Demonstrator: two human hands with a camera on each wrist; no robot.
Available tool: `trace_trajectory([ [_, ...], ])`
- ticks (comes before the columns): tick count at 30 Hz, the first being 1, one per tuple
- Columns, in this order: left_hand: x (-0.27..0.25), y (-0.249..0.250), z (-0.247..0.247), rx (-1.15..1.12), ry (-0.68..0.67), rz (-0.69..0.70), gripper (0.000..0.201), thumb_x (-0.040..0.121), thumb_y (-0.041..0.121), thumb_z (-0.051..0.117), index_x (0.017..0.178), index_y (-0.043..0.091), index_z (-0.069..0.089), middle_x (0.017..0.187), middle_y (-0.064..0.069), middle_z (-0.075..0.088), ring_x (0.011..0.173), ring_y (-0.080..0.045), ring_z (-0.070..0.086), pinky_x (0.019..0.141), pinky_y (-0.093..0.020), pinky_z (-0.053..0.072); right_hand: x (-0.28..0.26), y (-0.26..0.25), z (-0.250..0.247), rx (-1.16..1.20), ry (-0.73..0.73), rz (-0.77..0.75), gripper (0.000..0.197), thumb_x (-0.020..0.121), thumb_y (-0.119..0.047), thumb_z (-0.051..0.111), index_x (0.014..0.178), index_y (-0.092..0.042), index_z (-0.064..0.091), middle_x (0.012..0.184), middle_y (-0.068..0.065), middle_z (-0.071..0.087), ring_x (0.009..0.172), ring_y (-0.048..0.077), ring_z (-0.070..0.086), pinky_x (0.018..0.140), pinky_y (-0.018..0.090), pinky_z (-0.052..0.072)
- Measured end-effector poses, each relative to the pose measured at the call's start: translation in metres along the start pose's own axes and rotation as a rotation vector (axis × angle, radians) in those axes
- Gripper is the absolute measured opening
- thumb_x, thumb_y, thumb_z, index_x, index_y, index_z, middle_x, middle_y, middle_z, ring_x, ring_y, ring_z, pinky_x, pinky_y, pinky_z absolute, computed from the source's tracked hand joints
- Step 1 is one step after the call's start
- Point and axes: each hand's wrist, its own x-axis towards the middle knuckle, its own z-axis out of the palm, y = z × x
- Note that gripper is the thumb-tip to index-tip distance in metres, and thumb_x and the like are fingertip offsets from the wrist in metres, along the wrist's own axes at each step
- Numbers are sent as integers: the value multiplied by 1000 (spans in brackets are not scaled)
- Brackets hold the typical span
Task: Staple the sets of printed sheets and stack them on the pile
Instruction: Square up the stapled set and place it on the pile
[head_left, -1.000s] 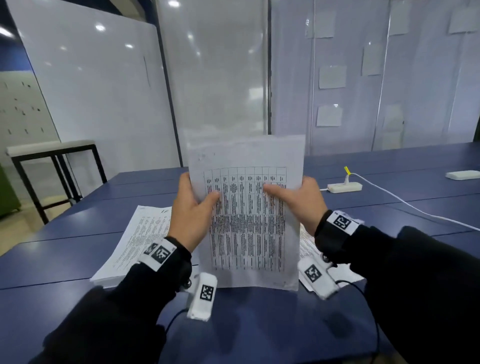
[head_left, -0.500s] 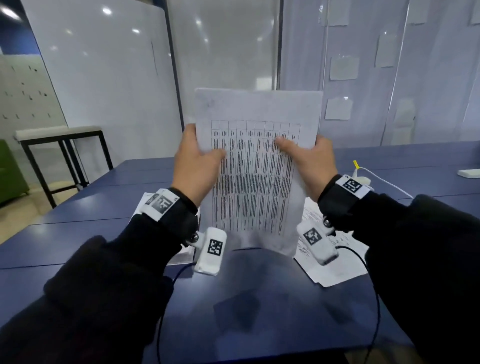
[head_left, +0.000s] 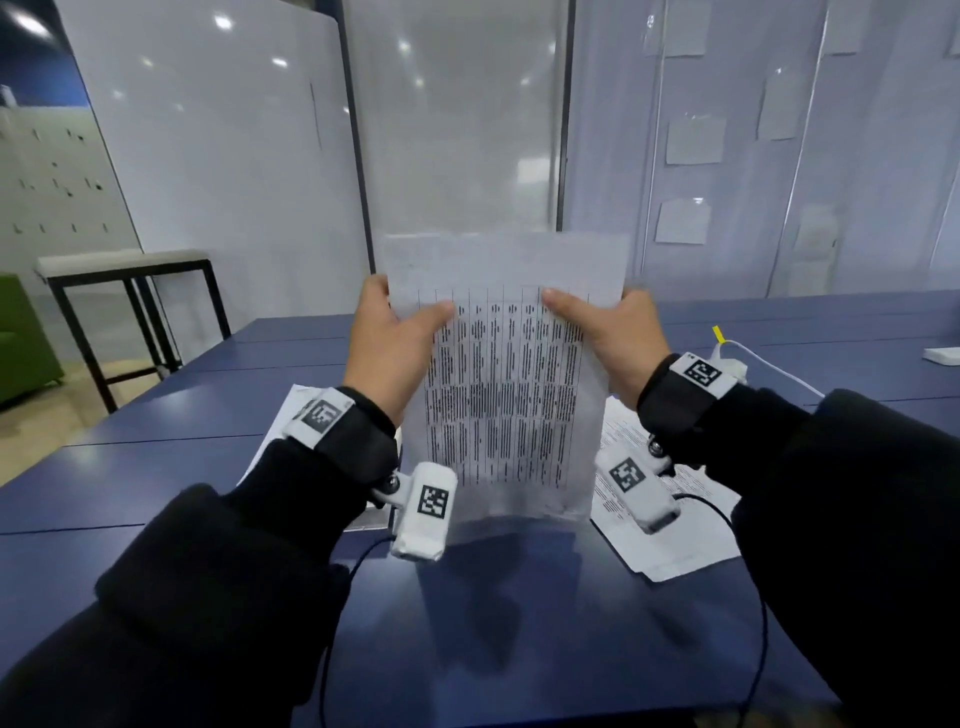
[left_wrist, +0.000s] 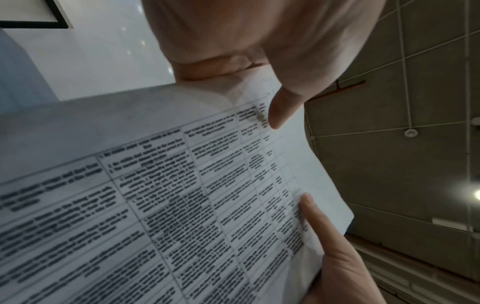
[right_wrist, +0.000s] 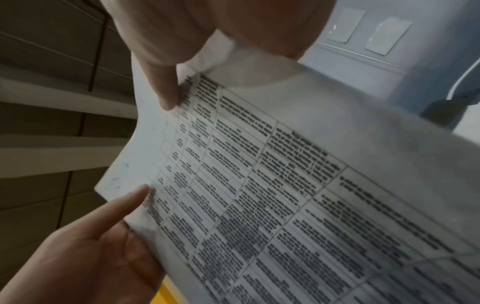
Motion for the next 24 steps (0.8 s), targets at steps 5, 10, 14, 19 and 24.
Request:
trace_trajectory([
  [5,-15,-25,-6,41,-55,-39,49,82,22,81,126,21,57,119,5,75,109,-13,72,104,-48,55,-9,18,-7,-21,-28,98,21,84,-17,85,101,-7,77,101,8,80,97,23,77,96,44,60],
  [10,-4,-24,-1,-1,-46,-29,43,87,15,78,126,19,60,119,3,76,109,-16,73,105,-49,54,2,12,-3,-12,-4,54,12,86,-15,83,95,-9,77,99,9,80,94,24,76,94,44,60],
  [14,-13,-43,-1,49,-81,-56,38,92,14,77,127,19,63,116,6,77,106,-11,74,104,-47,55,-9,31,-7,16,20,122,22,85,-19,84,102,-7,78,103,12,79,101,30,76,98,53,57],
  [19,-12,-38,-7,43,-84,-12,35,93,20,77,126,19,65,115,7,77,106,-10,74,102,-44,56,-14,31,-12,46,4,124,32,83,-21,86,107,-3,76,105,12,79,103,31,75,99,54,57],
  [24,-14,-35,-8,-27,-70,-23,29,95,15,74,123,17,67,115,1,78,108,-18,74,103,-50,56,-17,32,-11,44,-7,122,30,84,-15,84,109,-2,75,107,12,79,106,31,74,102,52,56],
])
